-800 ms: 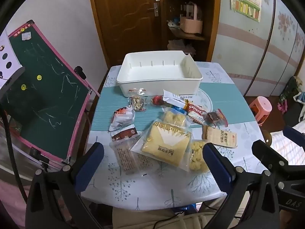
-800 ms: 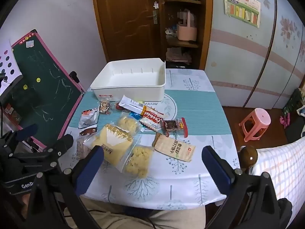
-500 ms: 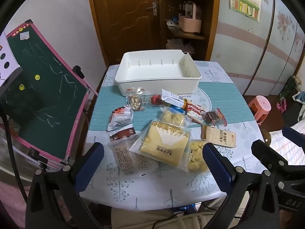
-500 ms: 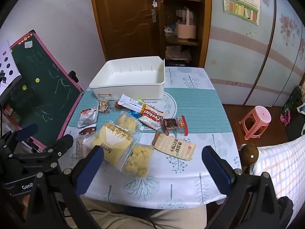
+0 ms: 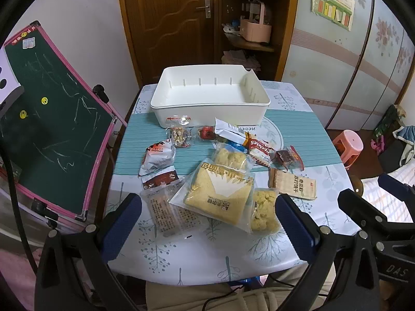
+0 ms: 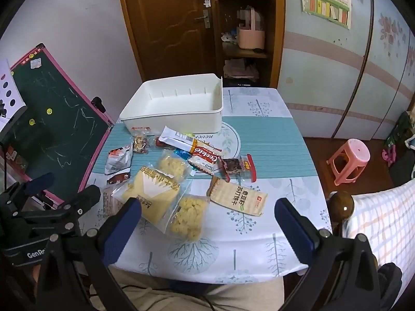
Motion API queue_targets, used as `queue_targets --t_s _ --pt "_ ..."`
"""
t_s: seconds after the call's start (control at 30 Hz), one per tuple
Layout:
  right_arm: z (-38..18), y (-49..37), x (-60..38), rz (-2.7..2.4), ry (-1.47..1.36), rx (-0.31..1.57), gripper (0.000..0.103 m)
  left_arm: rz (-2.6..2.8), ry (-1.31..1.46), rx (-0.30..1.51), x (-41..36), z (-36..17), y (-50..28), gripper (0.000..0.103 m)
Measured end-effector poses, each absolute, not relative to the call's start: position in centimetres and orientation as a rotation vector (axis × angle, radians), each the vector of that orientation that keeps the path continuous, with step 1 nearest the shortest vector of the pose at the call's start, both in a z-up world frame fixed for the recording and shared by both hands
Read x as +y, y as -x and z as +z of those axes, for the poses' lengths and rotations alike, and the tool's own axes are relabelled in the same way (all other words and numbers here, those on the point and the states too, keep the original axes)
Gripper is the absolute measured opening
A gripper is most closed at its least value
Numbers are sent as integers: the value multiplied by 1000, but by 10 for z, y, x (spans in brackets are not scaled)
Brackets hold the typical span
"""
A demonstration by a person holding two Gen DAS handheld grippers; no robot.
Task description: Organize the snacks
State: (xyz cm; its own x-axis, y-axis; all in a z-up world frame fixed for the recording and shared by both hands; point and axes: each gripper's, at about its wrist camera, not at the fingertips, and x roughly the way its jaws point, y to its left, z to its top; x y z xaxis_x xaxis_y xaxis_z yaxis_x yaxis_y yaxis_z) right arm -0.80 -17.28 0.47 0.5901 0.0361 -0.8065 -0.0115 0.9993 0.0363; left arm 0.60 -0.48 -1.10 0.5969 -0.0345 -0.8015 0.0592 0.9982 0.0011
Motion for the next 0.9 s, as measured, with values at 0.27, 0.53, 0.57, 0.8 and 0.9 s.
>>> queue_targets --t_s 0.27,0.53,0.57,0.8,0.9 --pt "5 6 -172 27 -28 939 103 -56 -23 929 -5 -10 -6 102" --pt "4 7 -172 29 -29 944 103 -53 -18 939 -2 -9 -7 102" --pt "4 7 -173 30 -31 944 103 -50 -18 941 -2 -9 -7 102" --pt "0 9 -173 36 -36 949 103 -49 -18 943 -1 -8 -9 102" --pt "-1 8 -172 39 -39 954 103 -50 -19 944 -1 -8 -9 102"
